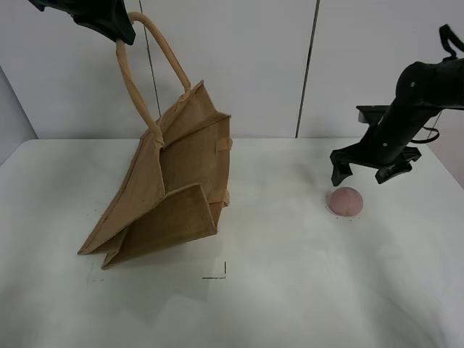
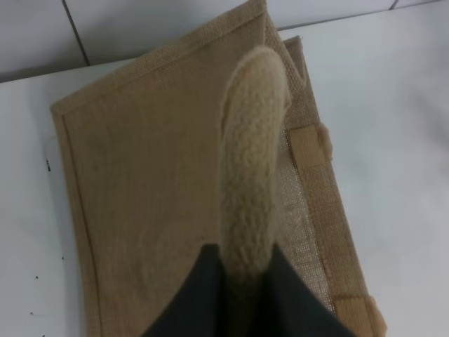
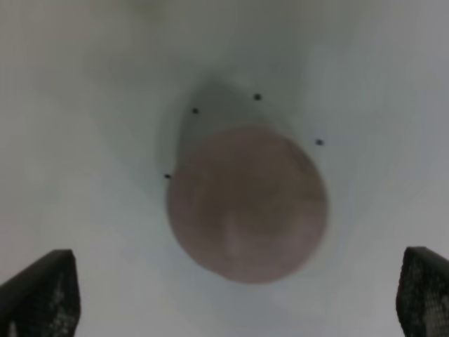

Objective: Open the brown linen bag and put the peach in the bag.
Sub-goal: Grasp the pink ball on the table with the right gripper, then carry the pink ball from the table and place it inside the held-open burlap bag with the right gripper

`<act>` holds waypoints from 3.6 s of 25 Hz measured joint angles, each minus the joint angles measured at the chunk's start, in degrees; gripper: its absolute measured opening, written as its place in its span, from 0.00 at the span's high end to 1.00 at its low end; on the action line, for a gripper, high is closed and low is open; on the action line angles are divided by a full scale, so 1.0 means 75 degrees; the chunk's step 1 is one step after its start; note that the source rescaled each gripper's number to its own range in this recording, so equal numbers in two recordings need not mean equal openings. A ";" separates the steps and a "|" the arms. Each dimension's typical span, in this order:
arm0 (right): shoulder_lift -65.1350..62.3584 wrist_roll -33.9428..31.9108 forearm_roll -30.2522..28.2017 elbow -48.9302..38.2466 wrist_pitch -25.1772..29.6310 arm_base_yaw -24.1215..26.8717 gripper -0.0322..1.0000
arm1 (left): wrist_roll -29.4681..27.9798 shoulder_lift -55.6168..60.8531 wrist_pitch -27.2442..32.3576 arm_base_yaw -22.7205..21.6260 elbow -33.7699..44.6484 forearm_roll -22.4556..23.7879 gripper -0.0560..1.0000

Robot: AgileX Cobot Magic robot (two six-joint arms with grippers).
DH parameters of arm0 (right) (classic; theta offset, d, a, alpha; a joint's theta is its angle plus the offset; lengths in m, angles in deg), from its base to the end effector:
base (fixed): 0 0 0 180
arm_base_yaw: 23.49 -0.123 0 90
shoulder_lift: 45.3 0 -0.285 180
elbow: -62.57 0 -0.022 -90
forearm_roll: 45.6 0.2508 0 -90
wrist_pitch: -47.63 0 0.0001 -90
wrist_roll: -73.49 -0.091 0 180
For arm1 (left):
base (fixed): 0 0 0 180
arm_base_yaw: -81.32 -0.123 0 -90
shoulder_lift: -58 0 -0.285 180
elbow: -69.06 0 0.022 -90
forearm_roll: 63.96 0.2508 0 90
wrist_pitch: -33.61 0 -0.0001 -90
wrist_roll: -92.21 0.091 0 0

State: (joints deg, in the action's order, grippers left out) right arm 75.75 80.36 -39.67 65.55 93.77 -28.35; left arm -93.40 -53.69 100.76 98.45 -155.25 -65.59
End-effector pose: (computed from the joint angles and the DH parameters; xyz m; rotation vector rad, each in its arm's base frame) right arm 0.4015 0.0409 0.1813 -0.2050 2.8553 0.1141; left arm 0.3750 -0.1181 0.4407 0.2367 2.3474 -0.2306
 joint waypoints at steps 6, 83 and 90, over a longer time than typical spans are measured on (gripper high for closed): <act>0.0501 -0.0293 -0.0180 0.0031 0.0110 -0.0172 0.00 | 0.0022 0.0000 0.0000 0.0000 0.0000 0.0000 0.95; 0.2465 0.5888 0.7159 0.3120 -0.2282 -0.3535 0.81 | 0.0127 0.0283 0.0000 0.0000 0.0000 -0.0129 0.95; 0.2482 0.5245 0.6307 0.3130 -0.1887 -0.3544 0.08 | 0.0127 0.0283 0.0000 0.0000 0.0000 -0.0129 0.95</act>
State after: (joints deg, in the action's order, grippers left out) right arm 94.36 119.69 7.63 89.02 79.62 -54.93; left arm -92.45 -51.56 100.76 98.45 -155.25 -66.56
